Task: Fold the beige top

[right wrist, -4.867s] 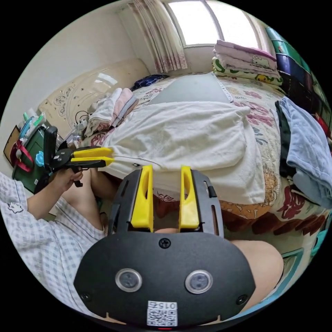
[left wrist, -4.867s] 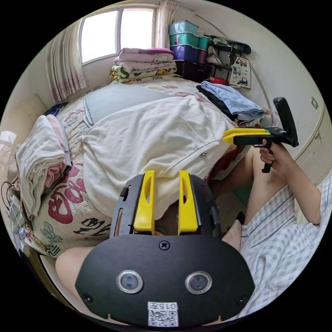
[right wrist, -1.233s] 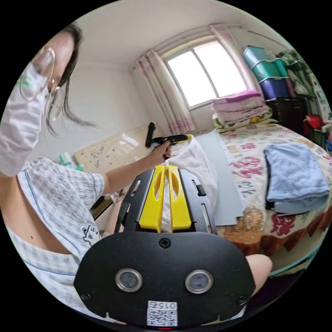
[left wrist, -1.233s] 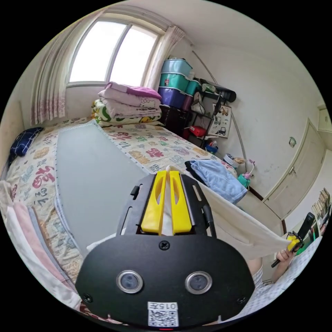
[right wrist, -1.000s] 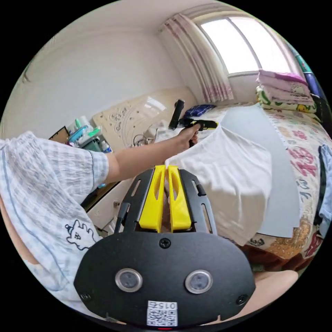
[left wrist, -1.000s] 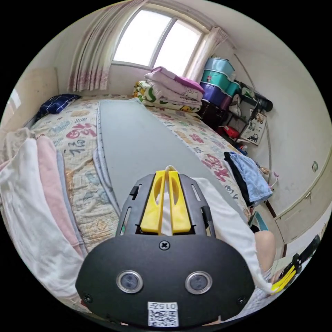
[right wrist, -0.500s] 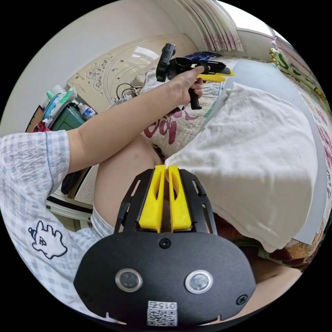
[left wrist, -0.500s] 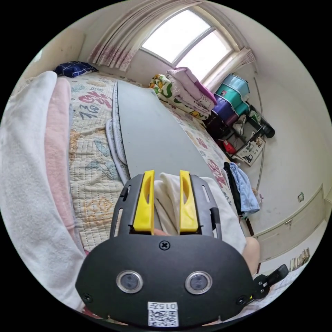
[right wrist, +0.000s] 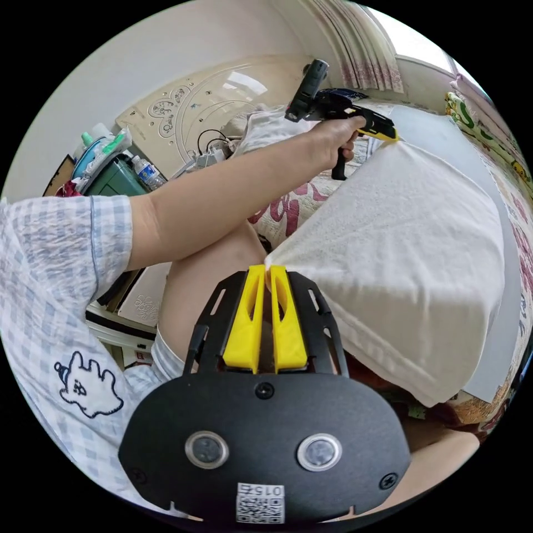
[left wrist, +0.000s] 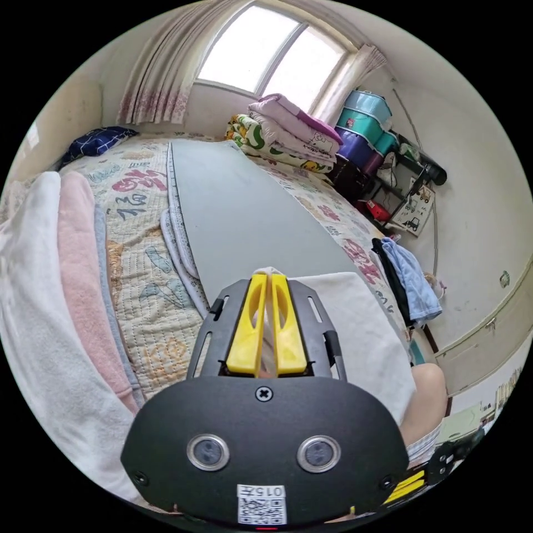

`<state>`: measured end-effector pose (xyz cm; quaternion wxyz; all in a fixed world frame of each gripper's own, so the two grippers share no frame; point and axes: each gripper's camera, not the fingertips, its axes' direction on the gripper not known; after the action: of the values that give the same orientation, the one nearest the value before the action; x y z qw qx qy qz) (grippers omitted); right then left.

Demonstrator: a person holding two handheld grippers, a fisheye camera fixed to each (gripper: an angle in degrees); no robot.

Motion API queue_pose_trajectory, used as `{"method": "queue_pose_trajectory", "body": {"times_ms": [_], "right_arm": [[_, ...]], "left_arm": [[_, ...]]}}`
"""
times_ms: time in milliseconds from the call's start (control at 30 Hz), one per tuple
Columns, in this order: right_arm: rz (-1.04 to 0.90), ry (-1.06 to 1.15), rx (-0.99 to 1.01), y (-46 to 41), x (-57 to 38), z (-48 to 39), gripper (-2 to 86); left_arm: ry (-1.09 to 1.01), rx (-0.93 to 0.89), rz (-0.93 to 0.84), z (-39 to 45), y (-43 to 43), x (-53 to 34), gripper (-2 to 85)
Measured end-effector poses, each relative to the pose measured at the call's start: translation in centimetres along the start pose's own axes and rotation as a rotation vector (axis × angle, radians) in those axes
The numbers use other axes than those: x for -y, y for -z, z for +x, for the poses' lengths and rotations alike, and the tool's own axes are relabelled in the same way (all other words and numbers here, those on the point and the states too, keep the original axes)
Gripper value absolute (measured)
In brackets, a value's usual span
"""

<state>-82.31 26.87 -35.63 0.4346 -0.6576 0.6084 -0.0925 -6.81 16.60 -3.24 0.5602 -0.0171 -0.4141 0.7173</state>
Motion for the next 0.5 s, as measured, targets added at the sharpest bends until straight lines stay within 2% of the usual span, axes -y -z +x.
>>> {"method": "queue_pose_trajectory", "body": {"times_ms": [133, 233, 400, 500], "right_arm": [[-0.138, -0.004, -0.104, -5.5, 0.7, 1.8, 0.5], [-0.105, -0.047, -0.029, -6.6, 0.7, 4.0, 0.7], [-0.061, -0.035, 0.061, -3.6, -0.2, 6.9, 0.5], [-0.013, -0.078, 0.024, 0.5, -2.5, 9.7, 0.8]], "left_arm": [[0.010, 0.060, -0.071, 0.5, -2.4, -0.2, -0.2], [-0.035, 0.131, -0.132, 2.0, -4.8, -0.3, -0.1], [-0.117, 0.204, -0.159, 4.8, -6.5, 0.1, 1.7], [-0.086, 0.186, -0.143, 4.9, -5.9, 0.2, 4.9]]}}
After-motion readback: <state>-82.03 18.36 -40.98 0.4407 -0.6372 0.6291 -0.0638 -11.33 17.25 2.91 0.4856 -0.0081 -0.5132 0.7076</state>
